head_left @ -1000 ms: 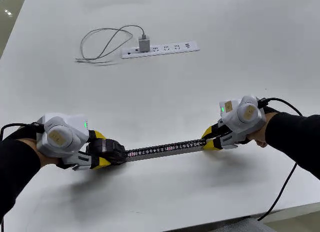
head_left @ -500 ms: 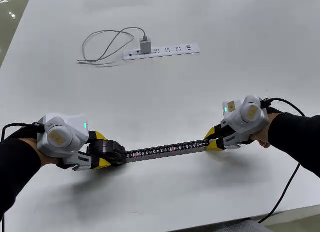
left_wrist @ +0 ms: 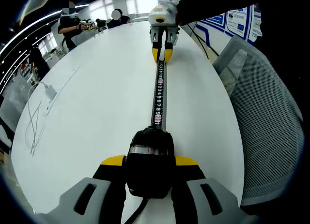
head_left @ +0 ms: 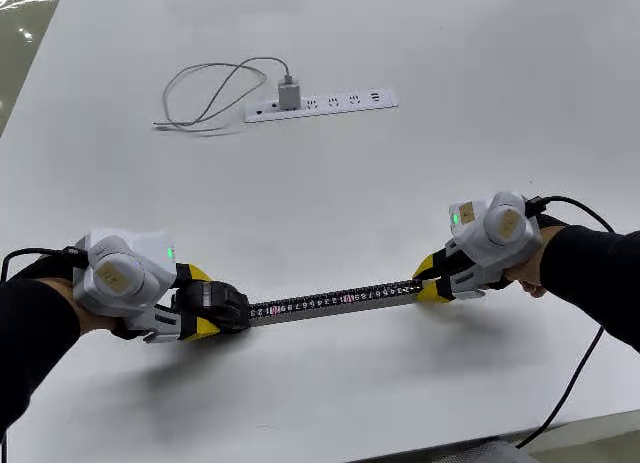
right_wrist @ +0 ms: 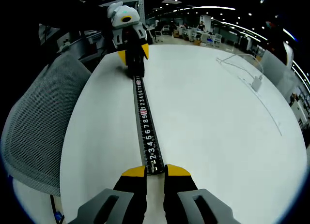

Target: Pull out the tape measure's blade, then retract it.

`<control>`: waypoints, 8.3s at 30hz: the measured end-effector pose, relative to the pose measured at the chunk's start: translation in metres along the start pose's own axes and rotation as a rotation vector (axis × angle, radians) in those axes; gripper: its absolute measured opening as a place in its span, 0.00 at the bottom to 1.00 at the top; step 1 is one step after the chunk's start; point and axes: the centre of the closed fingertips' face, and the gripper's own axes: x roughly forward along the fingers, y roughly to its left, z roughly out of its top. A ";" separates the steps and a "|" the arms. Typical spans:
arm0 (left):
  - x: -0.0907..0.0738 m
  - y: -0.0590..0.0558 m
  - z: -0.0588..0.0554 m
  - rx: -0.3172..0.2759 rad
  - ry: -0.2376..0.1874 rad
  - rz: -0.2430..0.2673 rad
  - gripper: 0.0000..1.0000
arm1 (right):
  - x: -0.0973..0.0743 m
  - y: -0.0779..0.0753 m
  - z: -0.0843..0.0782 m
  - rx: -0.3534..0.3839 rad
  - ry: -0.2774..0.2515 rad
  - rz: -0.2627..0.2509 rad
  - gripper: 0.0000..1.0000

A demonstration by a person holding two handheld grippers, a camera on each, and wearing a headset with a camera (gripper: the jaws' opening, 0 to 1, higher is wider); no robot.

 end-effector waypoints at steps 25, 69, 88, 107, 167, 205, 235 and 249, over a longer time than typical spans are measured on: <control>0.002 0.003 -0.002 0.006 0.022 -0.030 0.32 | 0.005 -0.002 -0.004 -0.065 0.092 0.014 0.13; -0.045 -0.006 -0.013 -0.320 -0.114 0.053 0.78 | -0.058 -0.003 0.028 0.201 -0.121 -0.212 0.61; -0.079 -0.001 -0.024 -0.553 -0.290 0.232 0.94 | -0.104 0.006 0.017 0.313 -0.287 -0.425 0.79; -0.115 -0.011 -0.058 -0.622 -0.340 0.473 0.99 | -0.128 0.038 -0.017 0.394 -0.302 -0.519 0.99; -0.102 -0.032 -0.072 -0.578 -0.245 0.457 0.99 | -0.140 0.061 -0.050 0.435 -0.193 -0.561 0.94; -0.067 -0.016 -0.034 -0.732 -0.220 0.493 0.99 | -0.135 0.021 -0.024 0.238 -0.031 -0.395 0.99; -0.043 0.015 -0.007 -0.815 -0.288 0.649 0.99 | -0.086 -0.004 0.010 0.041 0.075 -0.245 0.98; -0.031 0.027 -0.010 -0.906 -0.293 0.783 0.99 | -0.059 -0.012 0.017 -0.011 0.121 -0.157 0.94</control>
